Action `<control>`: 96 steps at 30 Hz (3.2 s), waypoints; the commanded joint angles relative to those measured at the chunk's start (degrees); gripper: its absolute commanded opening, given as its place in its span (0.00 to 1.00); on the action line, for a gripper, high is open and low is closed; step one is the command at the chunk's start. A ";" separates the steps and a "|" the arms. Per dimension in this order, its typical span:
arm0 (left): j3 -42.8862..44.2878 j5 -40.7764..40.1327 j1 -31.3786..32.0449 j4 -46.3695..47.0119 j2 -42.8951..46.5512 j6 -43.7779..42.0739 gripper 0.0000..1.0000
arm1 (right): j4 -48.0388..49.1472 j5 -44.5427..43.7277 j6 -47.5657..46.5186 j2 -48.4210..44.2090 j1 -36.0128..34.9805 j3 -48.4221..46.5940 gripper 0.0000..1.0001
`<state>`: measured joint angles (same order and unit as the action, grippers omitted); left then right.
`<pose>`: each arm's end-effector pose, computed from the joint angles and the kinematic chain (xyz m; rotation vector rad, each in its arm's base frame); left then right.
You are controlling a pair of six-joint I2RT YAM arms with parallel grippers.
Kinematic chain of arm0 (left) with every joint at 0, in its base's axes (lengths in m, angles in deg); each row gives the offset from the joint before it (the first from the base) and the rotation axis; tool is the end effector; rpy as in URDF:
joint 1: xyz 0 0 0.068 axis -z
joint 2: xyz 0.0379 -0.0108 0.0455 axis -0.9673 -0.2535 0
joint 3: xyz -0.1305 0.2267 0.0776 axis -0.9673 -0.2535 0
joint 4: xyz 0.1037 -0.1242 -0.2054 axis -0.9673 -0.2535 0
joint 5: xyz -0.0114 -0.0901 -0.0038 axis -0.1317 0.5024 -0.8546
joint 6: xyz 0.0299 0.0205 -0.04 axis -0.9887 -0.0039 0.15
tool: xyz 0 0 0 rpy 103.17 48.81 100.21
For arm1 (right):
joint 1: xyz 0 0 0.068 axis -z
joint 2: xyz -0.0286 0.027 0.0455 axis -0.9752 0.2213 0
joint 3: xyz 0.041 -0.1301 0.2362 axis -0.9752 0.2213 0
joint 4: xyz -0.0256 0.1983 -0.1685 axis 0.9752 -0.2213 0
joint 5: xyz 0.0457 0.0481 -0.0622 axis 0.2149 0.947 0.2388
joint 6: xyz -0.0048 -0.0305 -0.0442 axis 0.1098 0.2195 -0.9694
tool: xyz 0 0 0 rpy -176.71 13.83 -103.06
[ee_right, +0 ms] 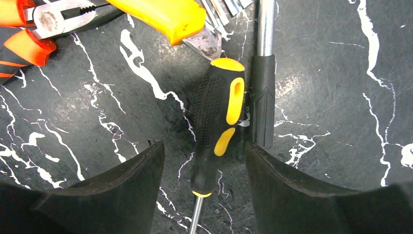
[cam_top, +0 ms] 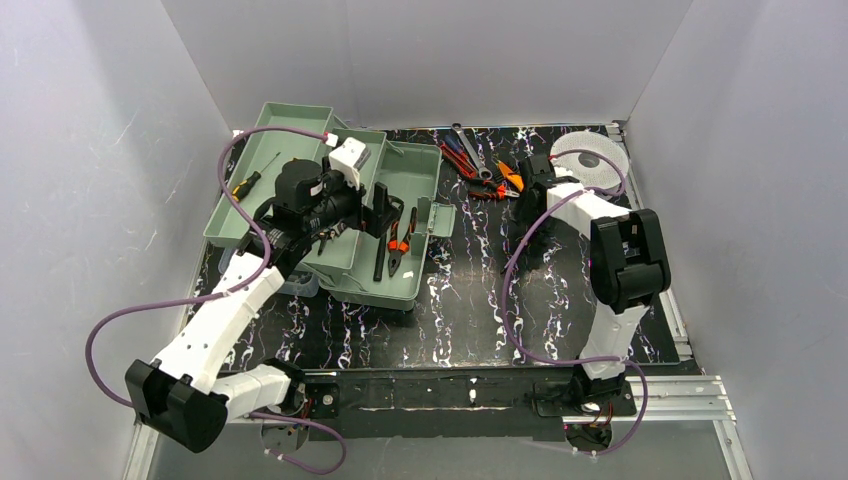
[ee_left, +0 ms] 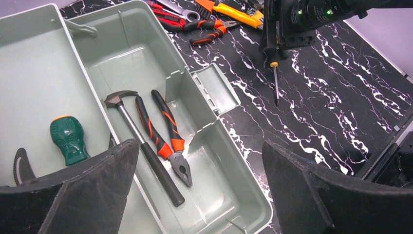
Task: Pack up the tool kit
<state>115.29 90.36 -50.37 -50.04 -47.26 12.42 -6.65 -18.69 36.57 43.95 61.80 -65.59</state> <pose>0.2279 -0.1175 0.3856 0.5724 1.7422 -0.6048 0.3770 0.0901 0.1841 0.5929 2.4553 -0.1559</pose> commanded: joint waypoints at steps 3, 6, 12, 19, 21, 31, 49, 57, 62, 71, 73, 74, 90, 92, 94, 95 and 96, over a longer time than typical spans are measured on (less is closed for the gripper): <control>1.34 1.98 0.53 -0.62 -0.54 0.29 0.98 | 0.06 2.93 3.45 1.83 0.19 -2.00 0.62; 1.47 2.08 0.71 -0.76 -0.83 0.32 0.98 | 0.75 4.51 3.75 0.73 0.49 -1.13 0.44; 1.63 5.34 1.58 -0.21 -3.51 2.16 0.98 | 17.53 12.78 0.32 -14.28 1.00 12.92 0.13; 2.88 11.10 2.91 0.55 -8.08 6.05 0.98 | 34.53 30.95 -3.42 -27.36 0.98 23.96 0.01; 2.70 11.14 2.91 0.83 -8.10 6.27 0.98 | 35.32 33.50 -3.40 -28.93 1.01 24.73 0.01; 0.13 21.47 2.58 11.83 -11.62 18.69 0.98 | 52.83 59.22 -7.75 -36.08 -4.92 31.73 0.01; 0.84 28.74 2.64 15.44 -14.55 22.69 0.86 | 52.46 49.17 -12.49 -35.44 -22.18 24.73 0.01; 1.20 30.51 2.65 15.63 -14.61 22.46 0.52 | 53.81 48.98 -12.41 -31.72 -22.78 20.98 0.01; 1.53 30.39 2.64 14.93 -14.31 21.25 0.09 | 53.98 49.25 -12.49 -30.79 -23.29 20.27 0.01; 3.24 26.79 2.58 8.13 -12.43 15.79 0.00 | 53.12 46.91 -12.83 -32.61 -23.34 21.76 0.52; 3.63 25.41 2.52 6.55 -11.36 14.27 0.00 | 53.17 45.28 -13.05 -34.13 -23.34 23.01 0.60; 3.97 25.01 2.40 5.99 -10.81 13.79 0.00 | 52.66 44.50 -13.24 -35.06 -23.32 23.45 0.61; 43.35 -35.32 1.07 -39.94 -14.67 -7.43 0.00 | 45.10 24.55 -18.58 -52.64 -23.25 38.42 0.61; 45.90 -42.62 1.07 -39.74 -15.60 -10.69 0.00 | 45.46 23.62 -18.43 -53.17 -23.25 39.97 0.60; 46.62 -48.51 1.07 -37.78 -16.92 -15.16 0.00 | 46.12 22.52 -18.12 -53.43 -23.21 41.54 0.60; 46.64 -51.69 1.07 -36.70 -17.92 -18.13 0.00 | 46.64 22.32 -17.86 -53.49 -23.25 42.40 0.60; 46.91 -55.60 1.07 -35.83 -19.41 -21.01 0.00 | 47.11 22.30 -17.73 -53.55 -23.27 43.11 0.60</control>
<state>160.93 55.08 -49.16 -84.22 -62.15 3.32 37.18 7.23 19.21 -8.20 38.54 -24.46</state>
